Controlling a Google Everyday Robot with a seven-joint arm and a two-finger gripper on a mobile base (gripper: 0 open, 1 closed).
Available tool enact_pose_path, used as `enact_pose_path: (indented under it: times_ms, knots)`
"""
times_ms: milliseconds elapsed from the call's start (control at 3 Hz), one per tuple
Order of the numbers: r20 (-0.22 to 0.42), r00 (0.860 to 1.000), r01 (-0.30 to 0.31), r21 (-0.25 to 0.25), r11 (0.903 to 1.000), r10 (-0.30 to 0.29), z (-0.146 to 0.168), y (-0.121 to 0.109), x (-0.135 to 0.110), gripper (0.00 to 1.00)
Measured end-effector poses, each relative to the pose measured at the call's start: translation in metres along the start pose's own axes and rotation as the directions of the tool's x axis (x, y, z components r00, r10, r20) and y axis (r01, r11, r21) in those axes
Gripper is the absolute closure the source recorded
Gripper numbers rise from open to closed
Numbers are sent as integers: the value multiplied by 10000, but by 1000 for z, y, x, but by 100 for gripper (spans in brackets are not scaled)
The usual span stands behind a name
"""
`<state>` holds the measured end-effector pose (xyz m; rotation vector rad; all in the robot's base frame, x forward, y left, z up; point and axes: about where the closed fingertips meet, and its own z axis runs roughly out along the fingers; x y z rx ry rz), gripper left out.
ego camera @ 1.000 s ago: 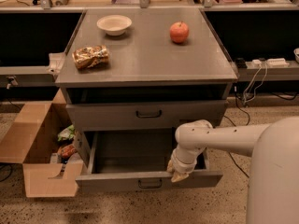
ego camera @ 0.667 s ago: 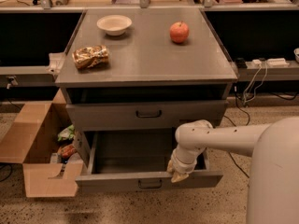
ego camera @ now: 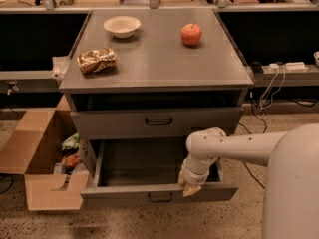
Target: Open middle drawer
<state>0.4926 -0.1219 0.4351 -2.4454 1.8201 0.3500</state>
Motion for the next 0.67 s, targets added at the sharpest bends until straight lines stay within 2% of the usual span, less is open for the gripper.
enact_pose_path:
  times_ms: [333, 667]
  knots:
    - [0, 10000, 0, -1, 10000, 0, 0, 0, 0, 0]
    - [0, 10000, 0, -1, 10000, 0, 0, 0, 0, 0]
